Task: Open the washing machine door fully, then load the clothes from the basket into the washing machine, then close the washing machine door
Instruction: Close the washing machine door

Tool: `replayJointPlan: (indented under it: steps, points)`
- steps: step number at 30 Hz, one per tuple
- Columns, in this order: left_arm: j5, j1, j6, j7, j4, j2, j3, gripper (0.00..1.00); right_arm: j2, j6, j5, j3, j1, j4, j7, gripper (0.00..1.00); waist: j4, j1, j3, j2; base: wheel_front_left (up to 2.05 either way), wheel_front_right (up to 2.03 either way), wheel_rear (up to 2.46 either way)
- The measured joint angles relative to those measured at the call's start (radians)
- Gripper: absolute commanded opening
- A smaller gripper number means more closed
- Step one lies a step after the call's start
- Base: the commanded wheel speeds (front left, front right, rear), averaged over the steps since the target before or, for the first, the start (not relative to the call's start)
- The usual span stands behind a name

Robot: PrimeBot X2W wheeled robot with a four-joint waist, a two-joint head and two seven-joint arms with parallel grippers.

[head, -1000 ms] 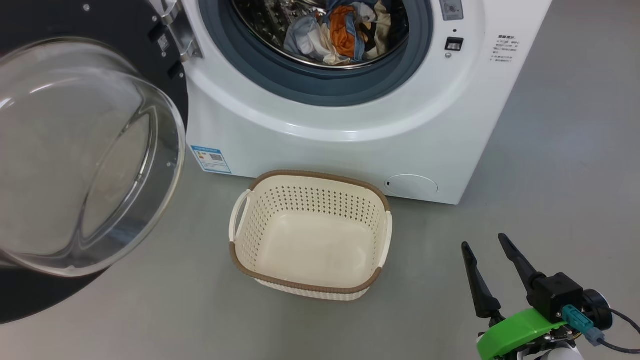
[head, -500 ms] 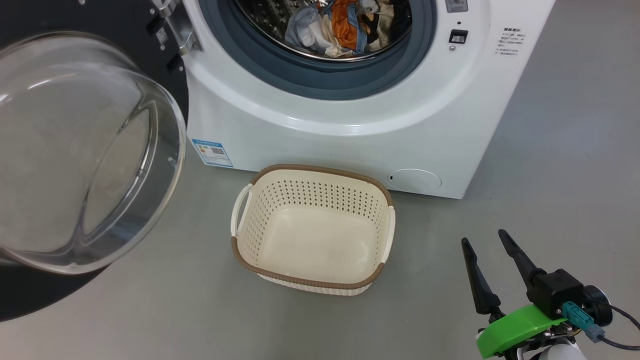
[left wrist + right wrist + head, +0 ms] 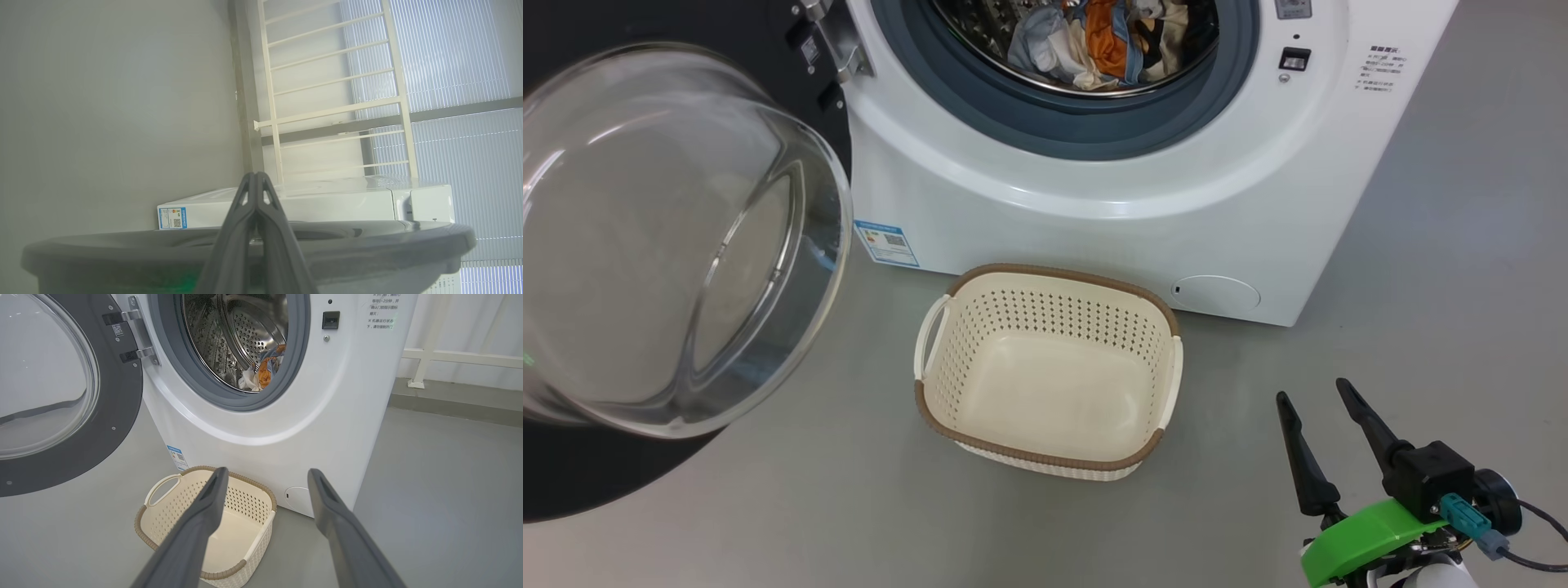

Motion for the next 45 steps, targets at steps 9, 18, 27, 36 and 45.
replayJointPlan:
  steps: [9, 18, 27, 36, 45]
  points:
    - [-0.057, 0.022, 0.000, 0.125, -0.032, -0.011, -0.001, 0.00, -0.001, 0.000, 0.014, 0.001, 0.000, 0.012, 0.000, 1.00, 0.022, 0.0000, 0.001, 0.0001, 0.00, 0.00, 0.00]
    - [-0.112, 0.055, 0.000, 0.278, -0.089, -0.039, -0.018, 0.00, -0.002, 0.000, 0.027, 0.005, -0.003, 0.027, 0.000, 1.00, 0.048, 0.0000, 0.001, 0.0000, 0.00, 0.00, 0.00]
    - [-0.141, 0.096, 0.000, 0.387, -0.183, -0.088, -0.033, 0.00, -0.002, 0.000, 0.039, 0.013, -0.007, 0.036, 0.000, 1.00, 0.044, 0.0000, 0.008, 0.0000, 0.00, 0.00, 0.00]
    - [-0.189, 0.149, 0.007, 0.482, -0.252, -0.122, -0.048, 0.00, -0.003, 0.000, 0.052, 0.011, -0.022, 0.040, 0.000, 1.00, 0.020, 0.0000, 0.001, 0.0000, 0.00, 0.00, 0.00]
    - [-0.232, 0.249, 0.075, 0.632, -0.415, -0.139, -0.091, 0.00, -0.002, 0.000, 0.065, 0.014, -0.021, 0.042, 0.000, 1.00, -0.017, 0.0000, -0.013, 0.0000, 0.00, 0.00, 0.00]
